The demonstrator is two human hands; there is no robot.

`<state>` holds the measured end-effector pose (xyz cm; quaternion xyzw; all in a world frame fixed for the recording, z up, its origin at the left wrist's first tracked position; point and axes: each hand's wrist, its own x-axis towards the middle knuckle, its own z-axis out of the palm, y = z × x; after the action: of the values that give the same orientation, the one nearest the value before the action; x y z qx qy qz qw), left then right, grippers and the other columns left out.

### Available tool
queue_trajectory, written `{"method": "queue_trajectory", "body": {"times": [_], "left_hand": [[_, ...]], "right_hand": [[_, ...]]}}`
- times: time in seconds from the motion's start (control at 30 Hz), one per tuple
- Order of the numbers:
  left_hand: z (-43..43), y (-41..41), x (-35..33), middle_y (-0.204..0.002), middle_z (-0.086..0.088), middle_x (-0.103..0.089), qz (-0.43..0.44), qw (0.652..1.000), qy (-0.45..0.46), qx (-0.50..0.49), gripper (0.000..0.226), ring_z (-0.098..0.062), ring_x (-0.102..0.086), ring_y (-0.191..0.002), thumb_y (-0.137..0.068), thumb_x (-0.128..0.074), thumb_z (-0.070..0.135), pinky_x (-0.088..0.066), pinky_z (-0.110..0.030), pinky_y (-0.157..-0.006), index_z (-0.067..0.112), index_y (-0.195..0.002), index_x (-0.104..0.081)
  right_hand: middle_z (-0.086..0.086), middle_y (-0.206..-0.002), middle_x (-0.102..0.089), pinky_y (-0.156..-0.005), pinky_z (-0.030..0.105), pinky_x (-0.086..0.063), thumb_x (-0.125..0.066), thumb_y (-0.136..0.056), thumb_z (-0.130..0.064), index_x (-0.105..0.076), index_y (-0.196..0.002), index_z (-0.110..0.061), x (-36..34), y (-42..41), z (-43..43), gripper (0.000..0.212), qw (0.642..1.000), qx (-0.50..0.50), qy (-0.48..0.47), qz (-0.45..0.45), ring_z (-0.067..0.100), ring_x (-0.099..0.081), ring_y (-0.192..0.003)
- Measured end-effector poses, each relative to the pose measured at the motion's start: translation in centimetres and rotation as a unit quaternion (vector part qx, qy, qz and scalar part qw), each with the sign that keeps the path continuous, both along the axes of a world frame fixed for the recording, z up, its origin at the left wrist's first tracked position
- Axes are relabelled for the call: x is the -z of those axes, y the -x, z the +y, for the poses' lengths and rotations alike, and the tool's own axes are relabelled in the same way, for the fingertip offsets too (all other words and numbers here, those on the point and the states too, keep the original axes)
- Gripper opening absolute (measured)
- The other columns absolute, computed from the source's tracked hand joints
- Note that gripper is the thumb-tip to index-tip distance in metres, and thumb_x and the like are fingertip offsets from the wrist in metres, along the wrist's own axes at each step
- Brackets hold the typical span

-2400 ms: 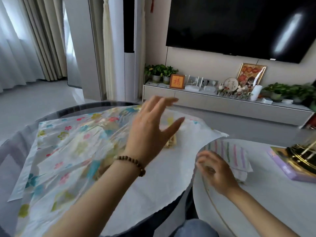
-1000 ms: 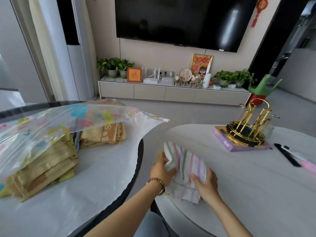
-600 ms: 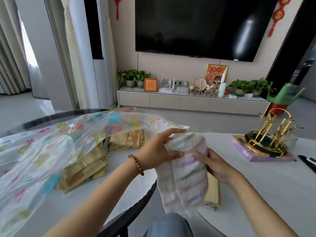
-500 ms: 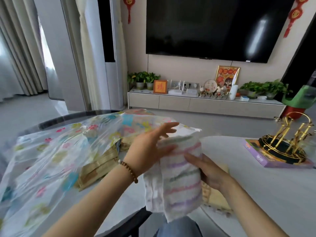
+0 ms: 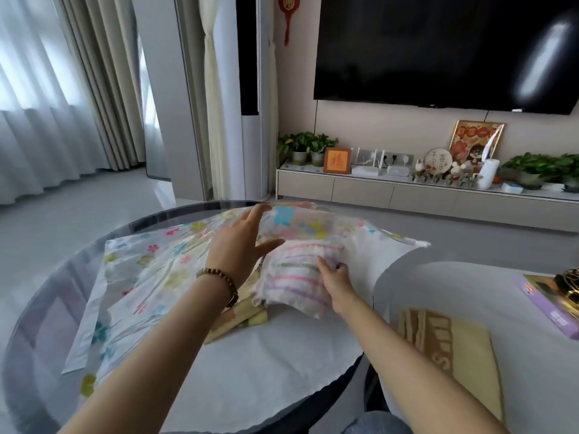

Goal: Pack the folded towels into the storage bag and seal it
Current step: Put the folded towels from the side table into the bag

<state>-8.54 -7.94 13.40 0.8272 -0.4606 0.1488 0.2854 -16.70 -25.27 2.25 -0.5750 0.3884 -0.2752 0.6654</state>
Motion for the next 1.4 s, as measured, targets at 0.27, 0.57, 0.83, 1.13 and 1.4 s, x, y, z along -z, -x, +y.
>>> {"method": "queue_trajectory", "body": {"times": [0.27, 0.57, 0.83, 1.13, 1.4], "left_hand": [[-0.3, 0.5, 0.8, -0.121, -0.003, -0.059, -0.032, 0.999, -0.007, -0.001, 0.069, -0.021, -0.062, -0.085, -0.077, -0.064, 0.053, -0.052, -0.032, -0.061, 0.024, -0.134, -0.038], [-5.1, 8.5, 2.3, -0.146, -0.009, -0.038, -0.105, 0.983, 0.087, 0.127, 0.069, -0.028, -0.032, -0.135, -0.078, -0.066, 0.045, -0.029, -0.040, -0.109, 0.019, -0.137, -0.042], [-15.2, 18.6, 12.6, -0.149, -0.003, -0.037, 0.167, 0.919, -0.200, 0.295, 0.055, -0.025, -0.034, -0.134, -0.092, -0.045, 0.048, -0.038, -0.044, -0.104, 0.026, -0.141, -0.033], [-18.0, 20.7, 19.2, -0.156, 0.005, 0.020, 0.266, 0.864, -0.318, 0.285, 0.085, -0.023, 0.012, -0.144, -0.083, -0.033, 0.070, -0.007, -0.050, -0.117, 0.038, -0.143, 0.020], [-18.4, 20.1, 19.4, -0.158, -0.001, 0.011, 0.250, 0.849, -0.356, 0.302, 0.064, -0.021, 0.014, -0.144, -0.095, -0.023, 0.054, 0.006, -0.039, -0.114, 0.028, -0.148, 0.003]], "right_hand": [[0.005, -0.155, -0.025, -0.108, 0.028, -0.032, -0.060, -0.090, -0.034, -0.024, -0.148, -0.015, 3.1, 4.1, -0.2, 0.071, 0.964, -0.076, 0.206, 0.147, 0.019, -0.030, -0.140], [0.015, -0.116, -0.069, -0.083, 0.029, -0.057, -0.059, -0.089, -0.017, -0.062, -0.115, -0.005, -1.4, 19.9, -5.1, 0.028, 0.993, -0.118, 0.013, -0.014, 0.021, -0.068, -0.097], [0.021, -0.144, -0.043, -0.101, 0.036, -0.039, -0.067, -0.087, -0.017, -0.035, -0.140, 0.004, 2.7, 29.1, -9.6, 0.065, 0.944, 0.123, 0.052, 0.302, 0.033, -0.045, -0.129], [0.015, -0.120, -0.060, -0.088, 0.030, -0.049, -0.073, -0.079, -0.023, -0.065, -0.115, -0.003, 6.3, 28.1, -9.5, 0.042, 0.937, 0.149, 0.080, 0.306, 0.030, -0.059, -0.108], [0.025, -0.106, -0.068, -0.080, 0.040, -0.055, -0.077, -0.076, -0.016, -0.062, -0.108, 0.009, 6.6, 27.3, -10.7, 0.043, 0.962, 0.169, -0.055, 0.206, 0.033, -0.067, -0.092]]}}
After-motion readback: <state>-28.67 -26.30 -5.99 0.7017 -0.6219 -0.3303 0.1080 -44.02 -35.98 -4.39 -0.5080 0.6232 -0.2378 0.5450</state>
